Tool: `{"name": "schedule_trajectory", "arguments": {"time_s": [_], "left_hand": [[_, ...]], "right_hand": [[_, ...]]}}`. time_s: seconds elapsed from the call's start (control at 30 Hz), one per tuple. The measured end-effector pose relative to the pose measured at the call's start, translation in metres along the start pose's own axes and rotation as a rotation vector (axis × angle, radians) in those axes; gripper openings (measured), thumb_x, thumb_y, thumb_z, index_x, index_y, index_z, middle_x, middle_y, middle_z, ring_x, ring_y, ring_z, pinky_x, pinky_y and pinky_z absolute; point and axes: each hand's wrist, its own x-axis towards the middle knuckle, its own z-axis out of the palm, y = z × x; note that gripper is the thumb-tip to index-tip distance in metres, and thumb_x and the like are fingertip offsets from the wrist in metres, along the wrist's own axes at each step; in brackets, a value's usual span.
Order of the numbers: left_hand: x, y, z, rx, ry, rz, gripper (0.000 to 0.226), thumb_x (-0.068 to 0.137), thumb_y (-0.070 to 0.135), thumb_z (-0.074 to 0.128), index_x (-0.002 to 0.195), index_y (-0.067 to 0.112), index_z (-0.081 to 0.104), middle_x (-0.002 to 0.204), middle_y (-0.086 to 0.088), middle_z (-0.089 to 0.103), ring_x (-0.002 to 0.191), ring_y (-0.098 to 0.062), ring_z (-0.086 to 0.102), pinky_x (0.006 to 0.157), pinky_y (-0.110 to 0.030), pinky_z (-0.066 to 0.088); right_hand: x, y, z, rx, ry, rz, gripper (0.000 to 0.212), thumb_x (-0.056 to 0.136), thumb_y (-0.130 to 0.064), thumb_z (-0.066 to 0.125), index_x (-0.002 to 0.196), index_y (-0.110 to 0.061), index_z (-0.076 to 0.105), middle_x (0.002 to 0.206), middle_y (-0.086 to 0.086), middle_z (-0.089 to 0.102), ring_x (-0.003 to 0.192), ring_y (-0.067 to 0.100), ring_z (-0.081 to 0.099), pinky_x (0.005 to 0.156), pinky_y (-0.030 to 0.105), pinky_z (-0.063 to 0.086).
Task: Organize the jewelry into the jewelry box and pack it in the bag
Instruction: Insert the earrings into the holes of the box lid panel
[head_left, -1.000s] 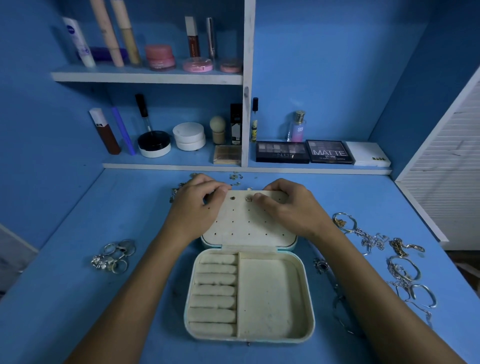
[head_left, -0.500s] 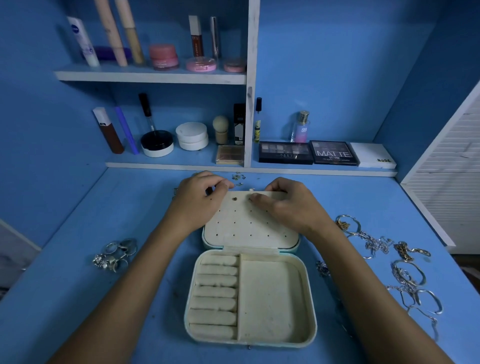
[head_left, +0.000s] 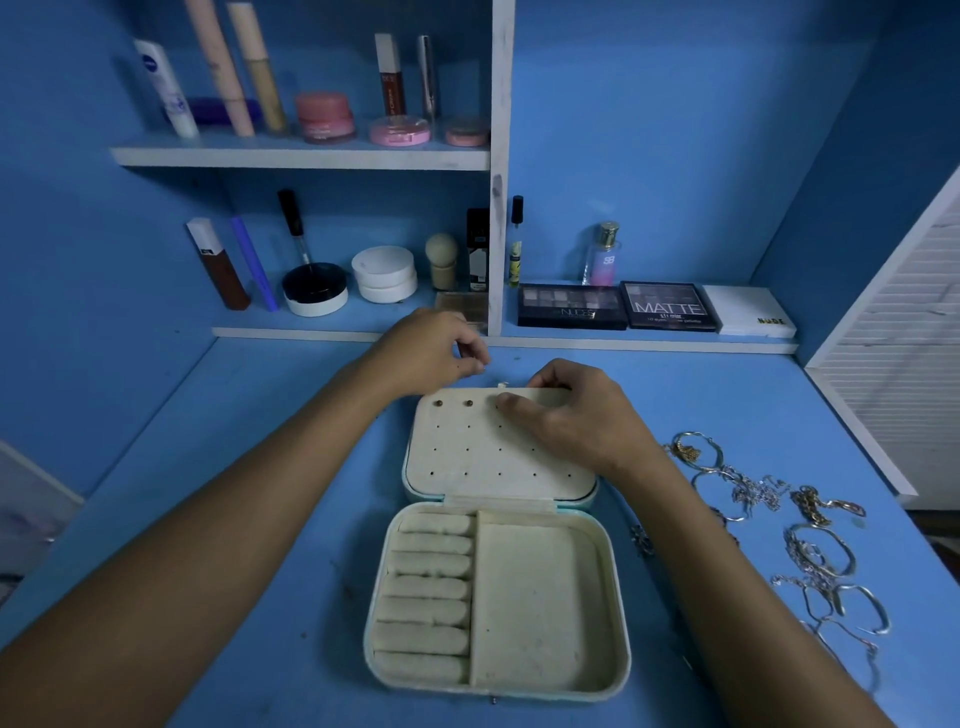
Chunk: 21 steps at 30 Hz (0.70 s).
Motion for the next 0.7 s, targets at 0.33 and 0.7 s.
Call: {"name": "schedule_trajectory", "arguments": {"time_s": [0.33, 0.7], "left_hand": [[0.012, 0.002, 0.005, 0.053, -0.042, 0.027, 0.005, 0.085, 0.024, 0.075, 0.089, 0.022, 0.078, 0.090, 0.009, 0.066, 0.079, -0.007, 0.059, 0.070, -0.026, 0.047], [0.014, 0.004, 0.005, 0.017, 0.004, 0.016, 0.006, 0.091, 0.019, 0.067, 0.088, 0.017, 0.071, 0.083, 0.009, 0.062, 0.070, 0.000, 0.054, 0.064, -0.020, 0.039]], "right_hand": [[-0.001, 0.000, -0.001, -0.040, -0.006, -0.010, 0.038, 0.076, -0.063, 0.073, 0.085, -0.027, 0.063, 0.084, -0.011, 0.067, 0.082, 0.012, 0.064, 0.076, 0.038, 0.057], [-0.003, 0.000, -0.001, -0.024, -0.004, -0.002, 0.038, 0.075, -0.062, 0.074, 0.085, -0.027, 0.063, 0.085, -0.011, 0.067, 0.082, 0.012, 0.064, 0.077, 0.039, 0.058]]}}
